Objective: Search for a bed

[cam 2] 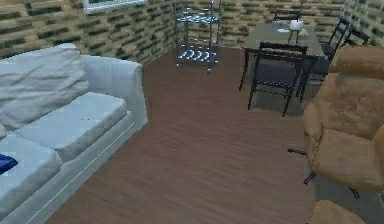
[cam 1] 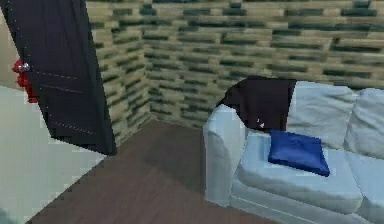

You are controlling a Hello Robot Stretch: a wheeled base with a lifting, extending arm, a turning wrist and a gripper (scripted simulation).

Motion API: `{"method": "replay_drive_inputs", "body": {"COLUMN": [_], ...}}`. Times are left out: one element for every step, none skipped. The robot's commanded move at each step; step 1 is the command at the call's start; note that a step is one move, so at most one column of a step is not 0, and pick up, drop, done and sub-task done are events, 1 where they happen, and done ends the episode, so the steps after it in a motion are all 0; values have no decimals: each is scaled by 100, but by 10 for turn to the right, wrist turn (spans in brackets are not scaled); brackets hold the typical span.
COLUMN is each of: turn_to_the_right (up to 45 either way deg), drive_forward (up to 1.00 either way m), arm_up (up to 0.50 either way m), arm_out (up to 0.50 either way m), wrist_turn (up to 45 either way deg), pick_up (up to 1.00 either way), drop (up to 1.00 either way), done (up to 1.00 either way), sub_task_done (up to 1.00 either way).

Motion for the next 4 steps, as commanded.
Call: {"method": "replay_drive_inputs", "body": {"turn_to_the_right": [-180, 0, -330, 0], "drive_forward": [0, 25, 0, 100], "arm_up": [0, 0, 0, 0], "arm_out": [0, 0, 0, 0], "wrist_turn": [0, 0, 0, 0], "pick_up": [0, 0, 0, 0], "drop": [0, 0, 0, 0], "done": [0, 0, 0, 0], "sub_task_done": [0, 0, 0, 0]}}
